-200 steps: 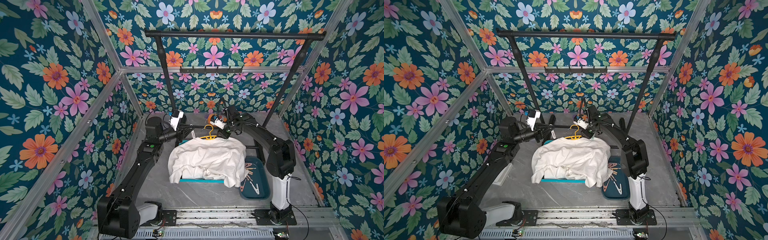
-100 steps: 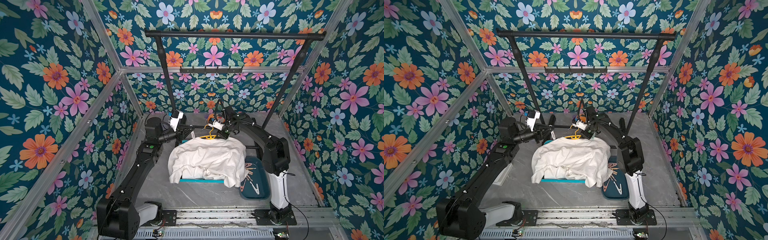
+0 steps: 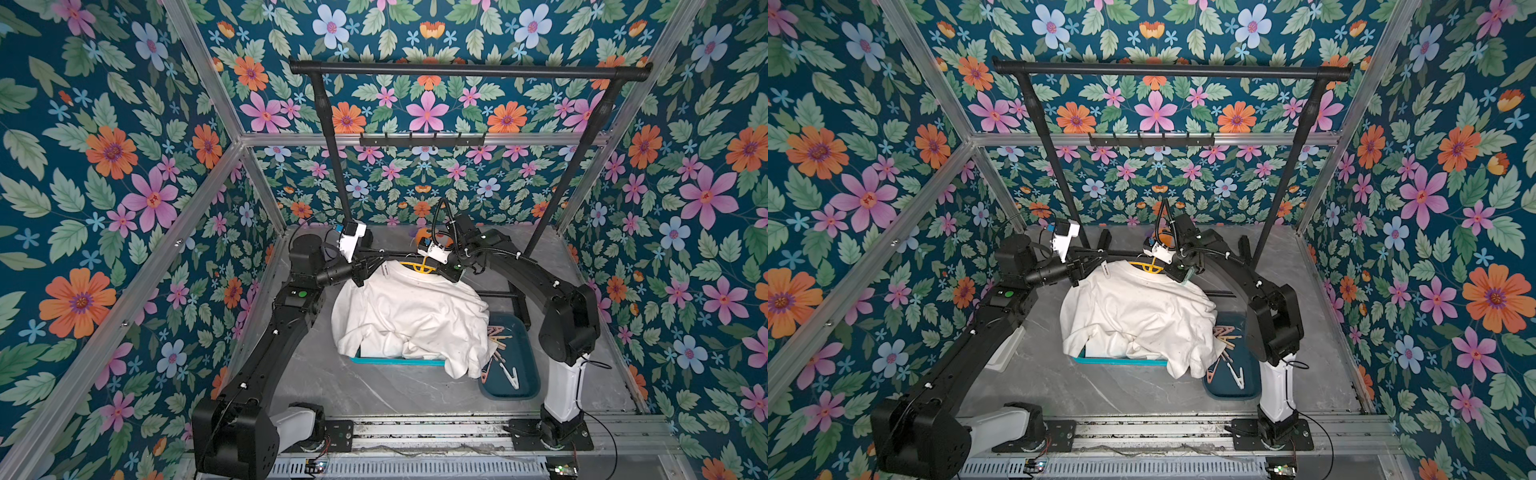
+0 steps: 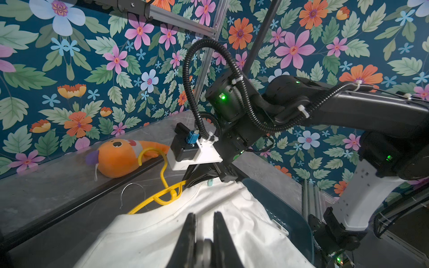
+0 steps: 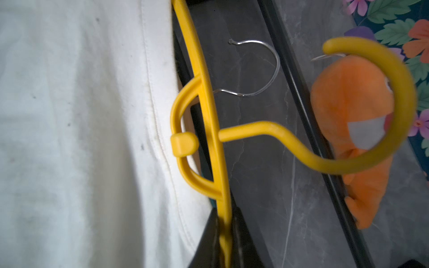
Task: Use clothespins to secure the t-shirt on both sides of the hanger
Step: Pick up the hanger from the basket.
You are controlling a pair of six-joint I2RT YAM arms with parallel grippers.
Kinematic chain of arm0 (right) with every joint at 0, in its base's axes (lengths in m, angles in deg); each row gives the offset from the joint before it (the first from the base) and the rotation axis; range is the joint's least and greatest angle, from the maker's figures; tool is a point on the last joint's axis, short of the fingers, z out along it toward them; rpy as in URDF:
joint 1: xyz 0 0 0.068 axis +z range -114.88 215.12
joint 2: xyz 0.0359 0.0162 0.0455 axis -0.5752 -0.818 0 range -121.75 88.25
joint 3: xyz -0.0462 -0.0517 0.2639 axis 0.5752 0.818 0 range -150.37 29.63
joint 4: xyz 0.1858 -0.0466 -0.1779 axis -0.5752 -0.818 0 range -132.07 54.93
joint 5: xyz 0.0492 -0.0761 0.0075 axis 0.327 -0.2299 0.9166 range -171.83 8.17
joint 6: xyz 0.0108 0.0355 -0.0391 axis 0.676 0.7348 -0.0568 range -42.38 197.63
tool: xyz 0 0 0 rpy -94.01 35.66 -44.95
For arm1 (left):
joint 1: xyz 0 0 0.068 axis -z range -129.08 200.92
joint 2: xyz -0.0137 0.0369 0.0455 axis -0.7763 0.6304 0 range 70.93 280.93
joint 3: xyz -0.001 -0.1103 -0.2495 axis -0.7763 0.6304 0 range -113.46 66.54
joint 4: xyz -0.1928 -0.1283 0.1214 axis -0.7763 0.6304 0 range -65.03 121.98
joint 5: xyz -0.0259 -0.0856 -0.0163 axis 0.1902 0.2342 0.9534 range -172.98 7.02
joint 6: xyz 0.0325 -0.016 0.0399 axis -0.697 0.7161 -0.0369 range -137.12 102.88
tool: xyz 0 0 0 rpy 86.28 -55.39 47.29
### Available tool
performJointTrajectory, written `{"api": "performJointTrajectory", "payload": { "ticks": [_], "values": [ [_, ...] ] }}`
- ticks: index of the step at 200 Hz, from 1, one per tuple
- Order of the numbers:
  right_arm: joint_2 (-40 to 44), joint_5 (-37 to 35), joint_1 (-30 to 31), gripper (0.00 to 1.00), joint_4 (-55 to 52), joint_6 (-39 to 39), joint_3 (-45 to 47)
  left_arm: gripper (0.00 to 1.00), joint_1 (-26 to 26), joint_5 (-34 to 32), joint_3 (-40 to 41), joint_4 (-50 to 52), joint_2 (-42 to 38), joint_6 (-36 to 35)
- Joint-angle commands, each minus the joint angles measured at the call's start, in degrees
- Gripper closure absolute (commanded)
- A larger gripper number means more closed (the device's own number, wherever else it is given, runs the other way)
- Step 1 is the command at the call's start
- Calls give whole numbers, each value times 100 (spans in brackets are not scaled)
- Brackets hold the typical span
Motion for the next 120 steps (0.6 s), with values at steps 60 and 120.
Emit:
{"api": "performJointTrajectory", "payload": {
  "ticks": [60, 120],
  "values": [
    [1152, -890, 187, 100, 2350, -568, 1472, 100, -18, -118, -261, 190, -98, -156],
    [3009, -441, 236, 100, 4890, -1633, 3491, 100, -38, -422, -847, 695, -192, -826]
  ]
}}
